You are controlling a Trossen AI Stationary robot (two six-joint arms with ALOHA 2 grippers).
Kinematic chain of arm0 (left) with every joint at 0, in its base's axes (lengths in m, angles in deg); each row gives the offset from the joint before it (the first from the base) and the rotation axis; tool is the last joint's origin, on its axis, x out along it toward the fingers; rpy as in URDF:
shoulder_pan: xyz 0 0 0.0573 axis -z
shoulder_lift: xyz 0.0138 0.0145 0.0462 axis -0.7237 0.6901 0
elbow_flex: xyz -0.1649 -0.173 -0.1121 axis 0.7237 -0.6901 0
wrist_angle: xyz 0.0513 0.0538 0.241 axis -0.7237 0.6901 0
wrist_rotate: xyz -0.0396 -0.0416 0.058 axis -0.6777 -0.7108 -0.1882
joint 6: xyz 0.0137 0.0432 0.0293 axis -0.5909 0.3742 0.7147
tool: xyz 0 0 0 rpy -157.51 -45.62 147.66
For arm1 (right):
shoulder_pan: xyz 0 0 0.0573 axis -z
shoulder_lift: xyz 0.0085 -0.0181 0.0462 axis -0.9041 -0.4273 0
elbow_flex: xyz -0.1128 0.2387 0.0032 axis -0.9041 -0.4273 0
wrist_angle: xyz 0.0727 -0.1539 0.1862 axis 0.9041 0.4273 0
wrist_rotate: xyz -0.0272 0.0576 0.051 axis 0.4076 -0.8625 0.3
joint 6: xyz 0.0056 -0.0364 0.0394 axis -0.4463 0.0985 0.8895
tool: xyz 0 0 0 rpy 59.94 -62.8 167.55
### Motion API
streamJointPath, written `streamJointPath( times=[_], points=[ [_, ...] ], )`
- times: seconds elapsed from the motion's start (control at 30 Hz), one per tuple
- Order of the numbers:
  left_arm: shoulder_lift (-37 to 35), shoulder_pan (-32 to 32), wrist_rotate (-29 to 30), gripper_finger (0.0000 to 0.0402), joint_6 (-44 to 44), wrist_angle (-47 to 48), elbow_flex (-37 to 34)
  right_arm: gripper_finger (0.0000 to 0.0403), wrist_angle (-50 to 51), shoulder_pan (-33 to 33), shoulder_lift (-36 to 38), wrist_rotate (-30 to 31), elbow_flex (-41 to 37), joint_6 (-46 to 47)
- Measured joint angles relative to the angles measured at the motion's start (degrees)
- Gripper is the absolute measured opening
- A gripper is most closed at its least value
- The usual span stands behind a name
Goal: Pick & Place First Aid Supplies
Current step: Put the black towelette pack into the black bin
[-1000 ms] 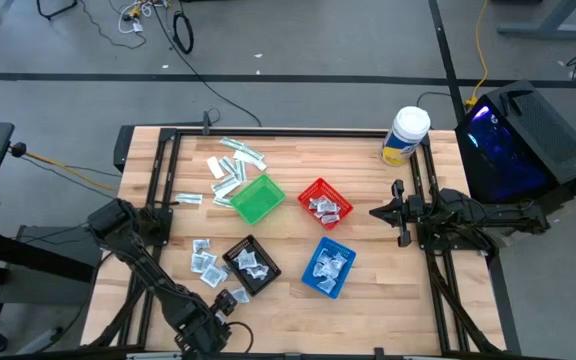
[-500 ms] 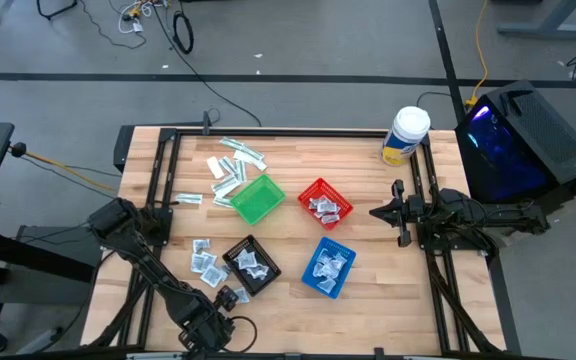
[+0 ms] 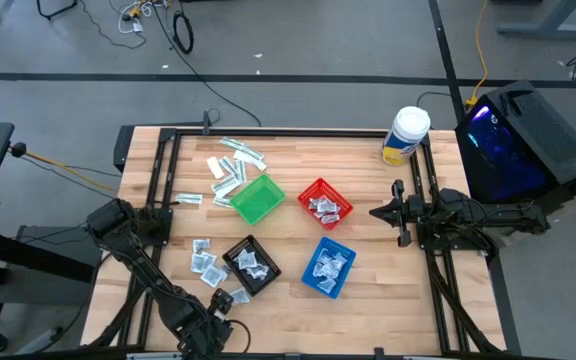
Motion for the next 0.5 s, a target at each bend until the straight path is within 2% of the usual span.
streamJointPath(
  times=[0.13, 0.5],
  points=[
    [0.0, 0.2, 1.6, 0.0374, -1.2, 0.1, 0.0, 0.0013, 0.0, 0.0, 0.0, 0.0, 0.0, 0.0],
    [0.8, 0.2, 1.4, 0.0374, -1.9, 0.2, 0.0, 0.0013, 0.0, 0.0, 0.0, 0.0, 0.0, 0.0]
  ],
)
